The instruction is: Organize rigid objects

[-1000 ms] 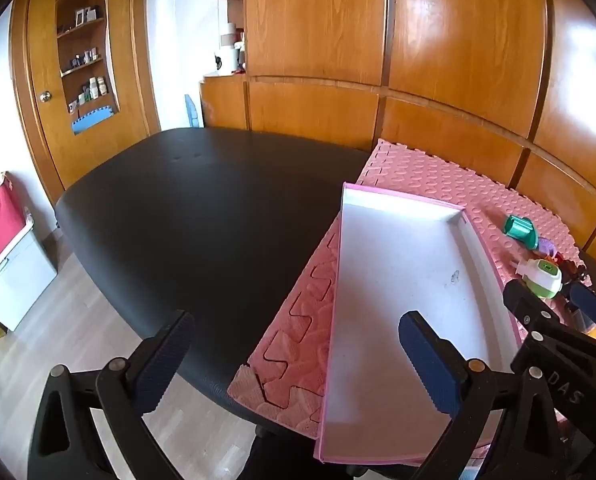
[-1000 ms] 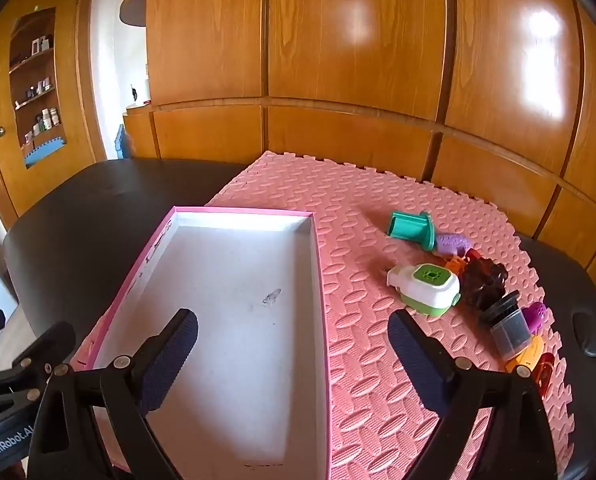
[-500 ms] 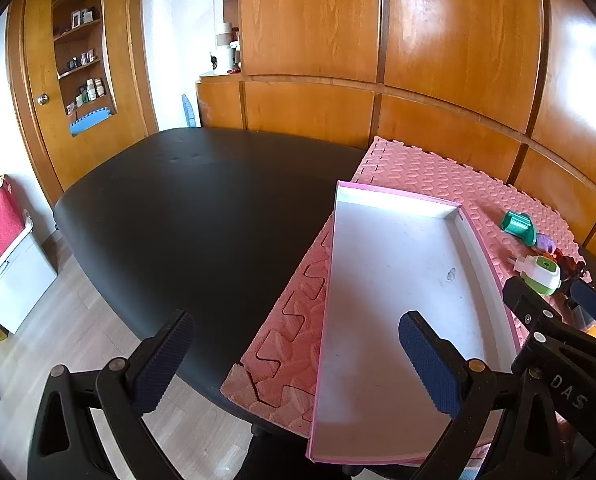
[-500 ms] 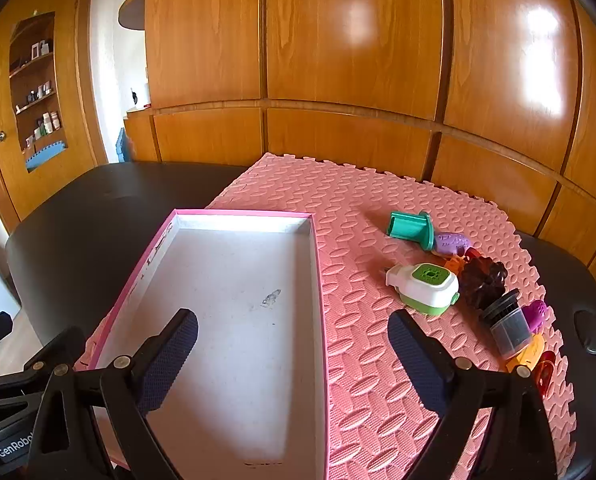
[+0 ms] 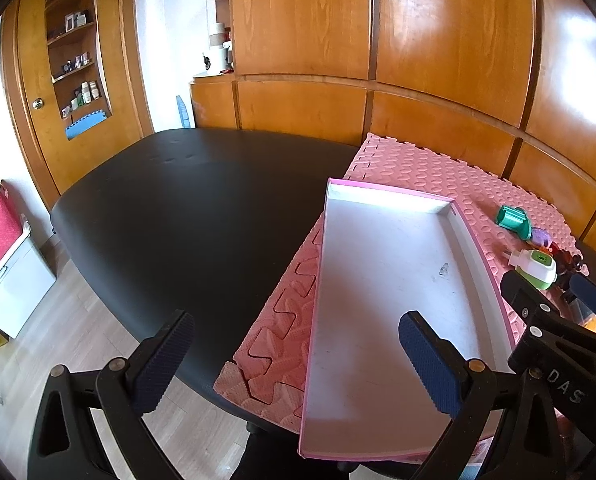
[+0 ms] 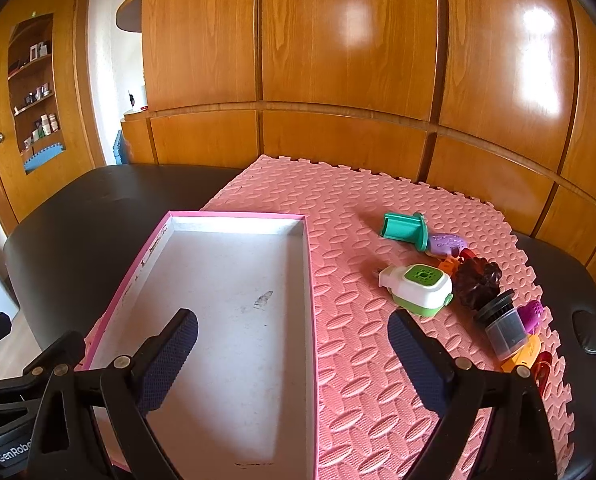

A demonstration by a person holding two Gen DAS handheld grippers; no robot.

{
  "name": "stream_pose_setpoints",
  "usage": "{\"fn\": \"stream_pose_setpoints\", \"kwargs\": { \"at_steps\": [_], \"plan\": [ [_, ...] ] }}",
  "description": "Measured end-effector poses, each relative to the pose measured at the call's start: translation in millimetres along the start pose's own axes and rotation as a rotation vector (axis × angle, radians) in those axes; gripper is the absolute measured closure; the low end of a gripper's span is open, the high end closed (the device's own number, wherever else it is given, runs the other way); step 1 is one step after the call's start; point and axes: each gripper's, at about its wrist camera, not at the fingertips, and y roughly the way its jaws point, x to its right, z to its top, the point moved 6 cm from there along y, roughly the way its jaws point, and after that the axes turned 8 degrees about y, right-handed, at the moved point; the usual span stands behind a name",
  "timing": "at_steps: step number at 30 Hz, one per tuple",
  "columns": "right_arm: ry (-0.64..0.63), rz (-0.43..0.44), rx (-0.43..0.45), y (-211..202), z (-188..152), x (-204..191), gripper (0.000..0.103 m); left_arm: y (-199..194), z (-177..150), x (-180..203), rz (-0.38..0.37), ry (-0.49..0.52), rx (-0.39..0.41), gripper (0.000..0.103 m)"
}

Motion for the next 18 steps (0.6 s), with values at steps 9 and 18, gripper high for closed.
{"fn": "stream_pose_setpoints", "kwargs": {
  "at_steps": [9, 18],
  "plan": [
    [0.008, -0.007, 0.008, -3, 1, 3, 0.006, -3, 0, 3, -0.018, 0.008, 0.003, 0.001],
    [0.015, -0.021, 0.003, -1, -1, 14, 0.006, -4, 3, 13, -0.025, 0.049, -0.001, 0.0]
  ]
}}
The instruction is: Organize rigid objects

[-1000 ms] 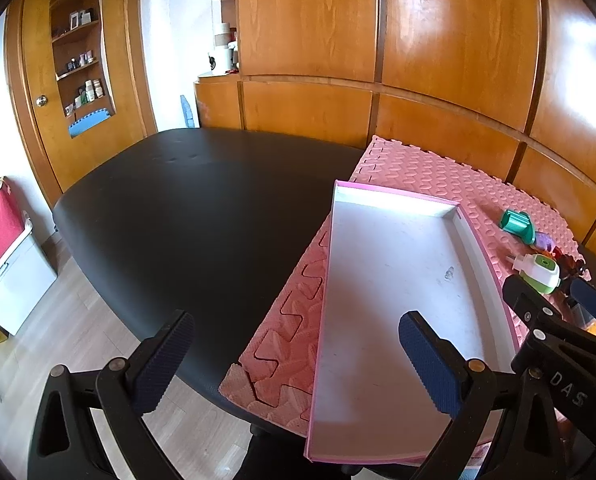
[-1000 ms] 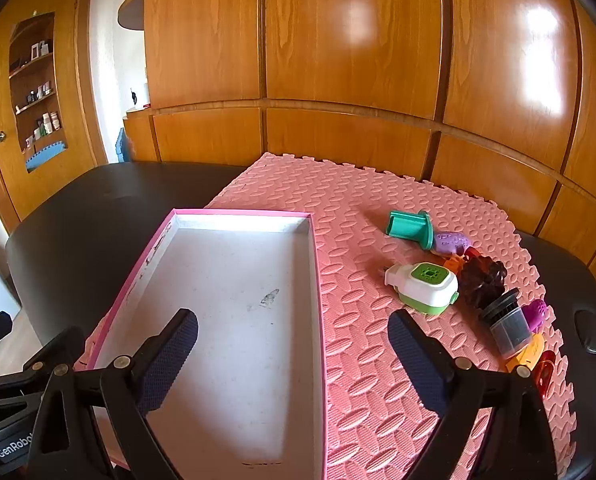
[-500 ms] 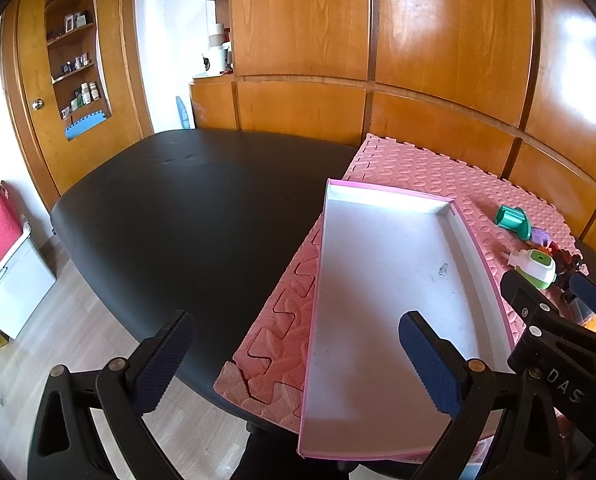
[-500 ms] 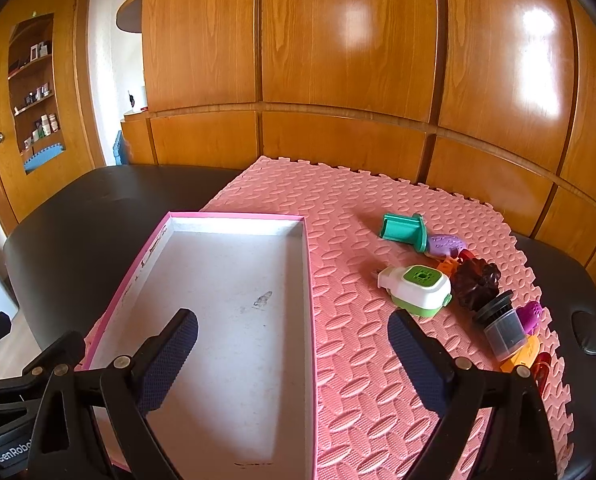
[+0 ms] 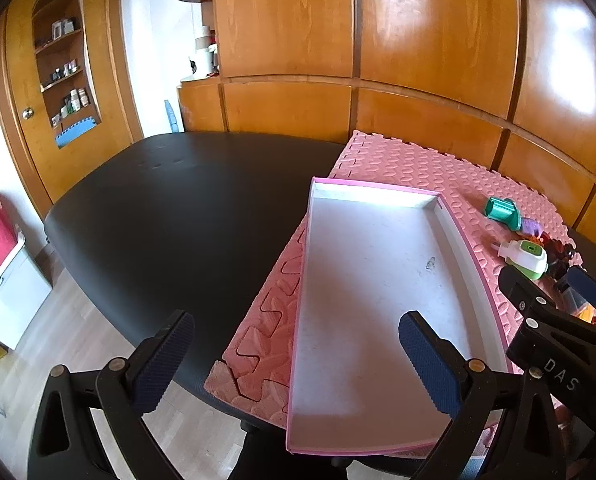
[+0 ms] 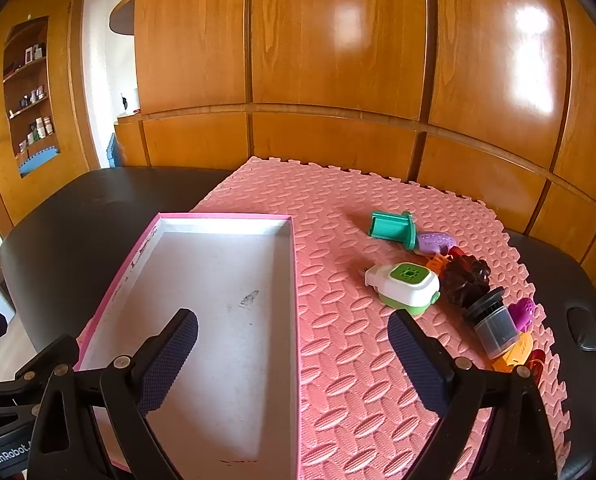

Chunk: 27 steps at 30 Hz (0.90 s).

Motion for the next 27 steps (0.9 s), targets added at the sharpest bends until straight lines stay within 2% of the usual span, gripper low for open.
{"fn": "stream_pose_setpoints", "kwargs": {
  "at_steps": [6, 12, 27],
  "plan": [
    [0.02, -0.036, 0.004, 1, 3, 29, 0.006, -3, 10, 12, -0.024, 0.056, 0.022, 0.001],
    [0.068, -0.095, -0.001, 2, 12, 74, 0.006, -8, 19, 29, -0.058, 0.102, 0.053, 0.0],
    [0.154, -0.161, 0.009, -2, 42, 172, 0.006, -1, 25, 62, -0.104, 0.192, 0.04, 0.0]
  ]
}}
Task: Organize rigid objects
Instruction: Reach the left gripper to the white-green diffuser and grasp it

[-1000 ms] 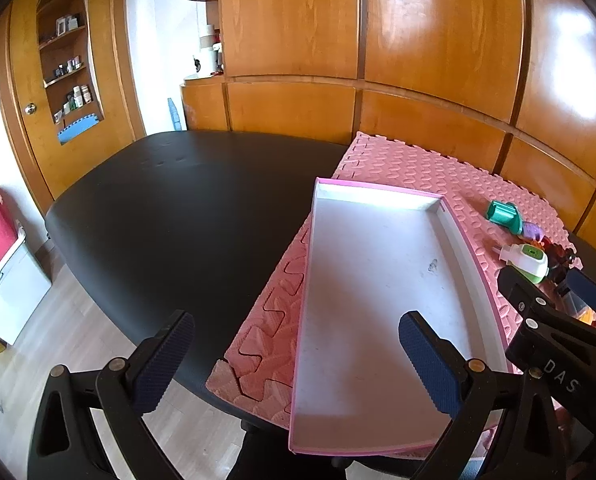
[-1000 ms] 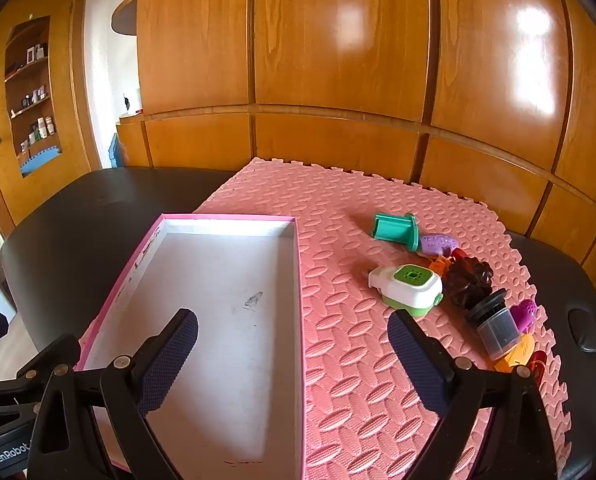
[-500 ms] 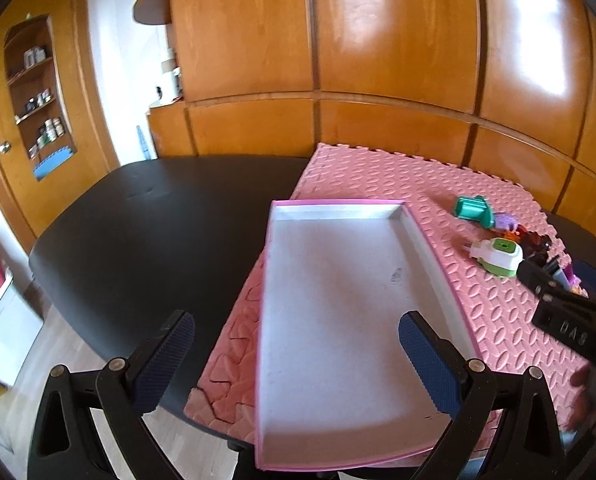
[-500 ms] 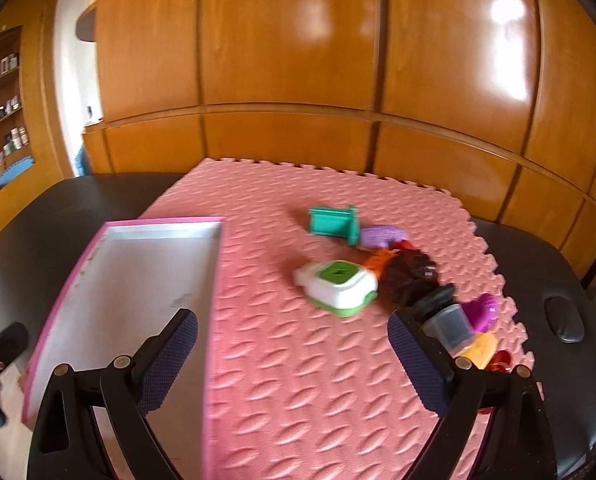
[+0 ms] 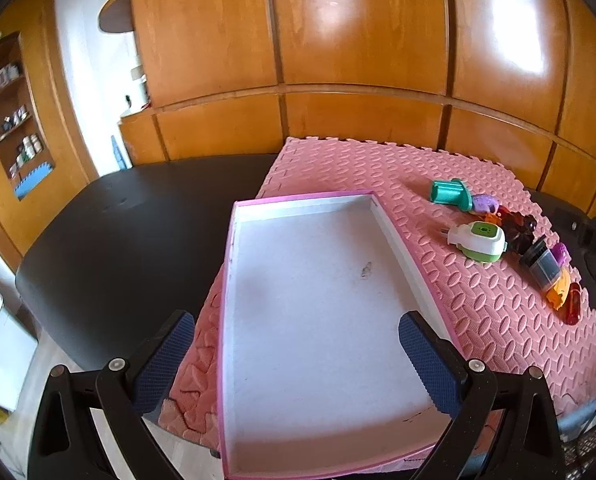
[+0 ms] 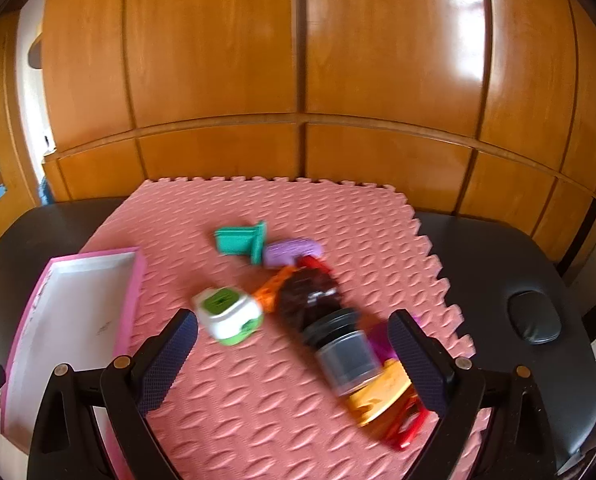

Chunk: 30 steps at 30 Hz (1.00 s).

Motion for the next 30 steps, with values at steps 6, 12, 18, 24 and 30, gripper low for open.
{"fn": "stream_pose_setpoints", "kwargs": {
  "at_steps": [6, 12, 18, 24, 30],
  "plan": [
    [0.048, -0.032, -0.006, 13, 12, 46, 0.006, 2, 11, 16, -0.036, 0.026, 0.011, 0.0],
    [0.137, -0.032, -0.028, 33, 13, 95, 0.006, 10, 15, 39, -0.076, 0.088, -0.012, 0.0],
    [0.33, 0.04, -0.093, 48, 5, 125, 0.006, 23, 33, 74, -0.168, 0.156, -0.033, 0.0],
    [0.406, 0.056, -0.099, 47, 4, 137, 0.006, 43, 62, 121, -0.267, 0.217, -0.052, 0.001],
    [0.437, 0.065, -0.113, 49, 4, 142, 0.006, 84, 75, 166, -0.306, 0.296, -0.115, 0.001]
  ]
}}
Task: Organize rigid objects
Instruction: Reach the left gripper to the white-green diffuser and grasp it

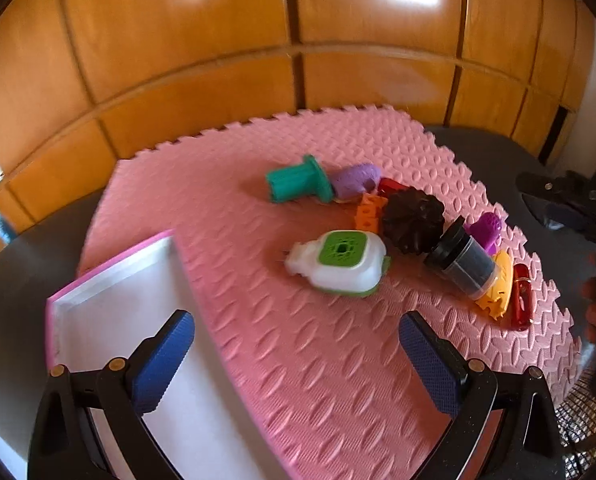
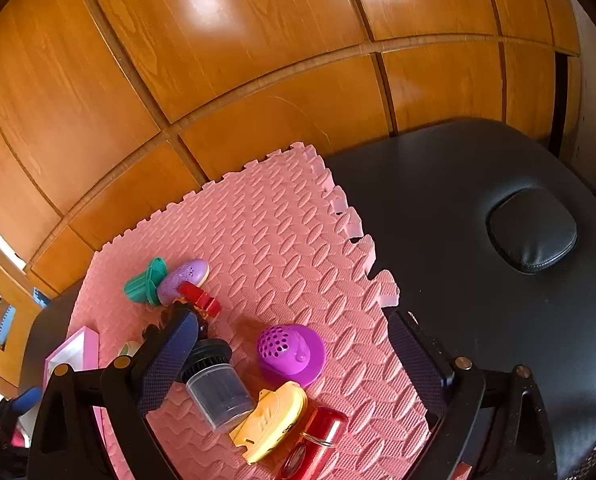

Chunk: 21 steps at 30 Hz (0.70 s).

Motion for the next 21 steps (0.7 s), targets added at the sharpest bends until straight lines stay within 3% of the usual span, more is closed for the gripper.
{"fn": "stream_pose_setpoints", "kwargs": {
  "at_steps": [7, 14, 15, 17, 19, 21],
  "plan": [
    [-0.003, 0.005, 0.006, -1, 3, -1, 0.006, 34, 13, 3, -0.176, -0.22, -0.076, 0.001],
    [0.018, 0.032, 0.003, -2, 5, -1, 0.006, 63, 22, -3, -0.255, -0.421, -0.139, 0.002],
    [0.02, 0.035, 0.001, -2, 5, -1, 0.006, 68, 22, -5, -0.261, -0.45, -0.154, 0.005],
    [0.021, 0.036, 0.0, -2, 5, -1, 0.006, 80, 20, -6, -0.298, -0.504, -0.186, 0.022],
    [0.02, 0.032, 0.002, -1, 6, -1, 0.006, 83, 21, -8, -0.298, -0.517, -0.171, 0.031],
    [0.02, 0.024, 0.001, 0, 6, 0, 0.006, 84, 22, -5, -0.302, -0.491, -0.166, 0.032]
  ]
}}
